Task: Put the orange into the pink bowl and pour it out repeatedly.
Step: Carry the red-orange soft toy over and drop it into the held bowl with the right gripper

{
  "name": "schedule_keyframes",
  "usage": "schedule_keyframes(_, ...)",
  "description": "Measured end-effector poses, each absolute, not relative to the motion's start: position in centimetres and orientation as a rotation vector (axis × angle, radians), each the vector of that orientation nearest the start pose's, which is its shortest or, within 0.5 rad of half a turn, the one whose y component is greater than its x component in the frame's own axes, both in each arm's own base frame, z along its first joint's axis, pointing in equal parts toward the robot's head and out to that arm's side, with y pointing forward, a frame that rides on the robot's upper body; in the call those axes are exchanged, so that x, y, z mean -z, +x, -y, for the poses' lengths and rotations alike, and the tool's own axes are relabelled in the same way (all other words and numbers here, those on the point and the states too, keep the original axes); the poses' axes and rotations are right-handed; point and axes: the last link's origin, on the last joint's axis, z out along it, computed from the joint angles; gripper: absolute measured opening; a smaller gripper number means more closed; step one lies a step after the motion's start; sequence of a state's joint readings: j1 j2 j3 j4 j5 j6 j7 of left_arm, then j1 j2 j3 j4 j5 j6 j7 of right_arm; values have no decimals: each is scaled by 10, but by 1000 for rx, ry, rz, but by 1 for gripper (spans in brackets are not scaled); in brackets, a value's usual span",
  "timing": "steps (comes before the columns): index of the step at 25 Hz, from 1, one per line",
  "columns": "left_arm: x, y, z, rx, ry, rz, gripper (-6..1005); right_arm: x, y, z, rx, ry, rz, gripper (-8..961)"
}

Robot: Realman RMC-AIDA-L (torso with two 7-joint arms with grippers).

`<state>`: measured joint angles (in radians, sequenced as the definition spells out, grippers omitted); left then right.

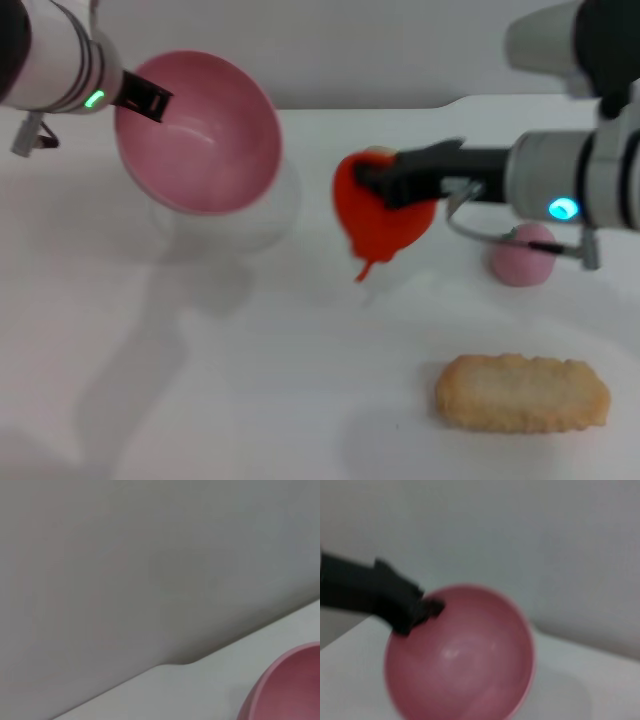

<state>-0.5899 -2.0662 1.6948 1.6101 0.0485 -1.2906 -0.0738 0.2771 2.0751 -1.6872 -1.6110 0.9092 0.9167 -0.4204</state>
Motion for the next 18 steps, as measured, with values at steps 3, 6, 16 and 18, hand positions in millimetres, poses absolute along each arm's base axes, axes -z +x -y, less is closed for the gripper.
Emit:
schedule_keyframes(3, -20, -121, -389, -279, -1987, 719, 46, 5, 127, -336, -395, -2395, -894, 66)
schedule_keyframes(6, -7, -115, -385, -267, -2039, 697, 46, -9, 121, -333, -418, -2374, -861, 60)
schedule_keyframes(16, 30, -93, -376, -250, -2177, 640, 46, -19, 86, -325, -440, -2393, -720, 58)
schedule_keyframes(18, 31, -92, -375, -246, -2183, 638, 46, -16, 87, -325, -434, -2399, -725, 59)
